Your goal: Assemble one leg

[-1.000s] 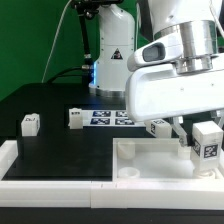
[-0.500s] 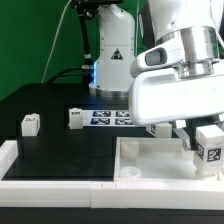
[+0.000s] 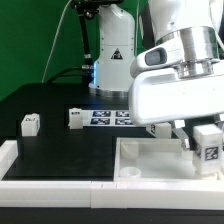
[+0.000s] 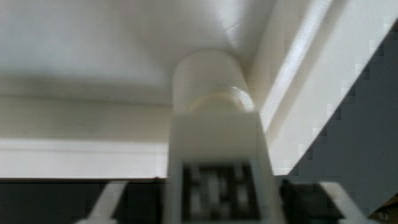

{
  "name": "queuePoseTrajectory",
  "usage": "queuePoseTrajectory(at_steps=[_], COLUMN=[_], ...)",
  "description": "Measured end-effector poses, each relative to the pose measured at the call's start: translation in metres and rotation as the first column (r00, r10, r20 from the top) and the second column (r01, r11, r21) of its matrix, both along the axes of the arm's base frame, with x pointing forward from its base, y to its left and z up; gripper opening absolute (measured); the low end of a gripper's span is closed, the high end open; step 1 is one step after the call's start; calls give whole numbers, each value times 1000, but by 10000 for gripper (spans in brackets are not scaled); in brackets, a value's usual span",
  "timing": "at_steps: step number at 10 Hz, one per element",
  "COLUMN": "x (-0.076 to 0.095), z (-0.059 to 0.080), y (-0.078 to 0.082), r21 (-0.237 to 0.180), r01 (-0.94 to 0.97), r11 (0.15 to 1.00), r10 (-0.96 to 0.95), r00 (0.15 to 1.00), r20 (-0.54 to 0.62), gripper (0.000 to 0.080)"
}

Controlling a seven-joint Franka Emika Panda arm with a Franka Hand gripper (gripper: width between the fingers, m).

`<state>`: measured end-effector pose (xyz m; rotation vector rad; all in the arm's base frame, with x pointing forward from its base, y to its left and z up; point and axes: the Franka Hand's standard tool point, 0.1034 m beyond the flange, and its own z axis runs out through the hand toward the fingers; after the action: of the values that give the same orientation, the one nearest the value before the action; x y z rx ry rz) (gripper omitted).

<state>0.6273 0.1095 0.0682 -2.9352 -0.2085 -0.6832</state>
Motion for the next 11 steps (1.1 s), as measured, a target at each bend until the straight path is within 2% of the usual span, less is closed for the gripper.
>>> queuePoseTrajectory(at_steps=[1,2,3,10,11], x=[0,0,0,0,-6], z=[0,0,0,1,6], y=[0,0,0,0,-1], r21=[0,0,0,0,23], r01=[0,0,0,0,49], r11=[1000,1000,1000,1000,998], r10=[0,0,0,0,-47], r00=[1000,1000,1000,1000,995], r20=[0,0,0,-1,-82], gripper=[480,593,632,649,649])
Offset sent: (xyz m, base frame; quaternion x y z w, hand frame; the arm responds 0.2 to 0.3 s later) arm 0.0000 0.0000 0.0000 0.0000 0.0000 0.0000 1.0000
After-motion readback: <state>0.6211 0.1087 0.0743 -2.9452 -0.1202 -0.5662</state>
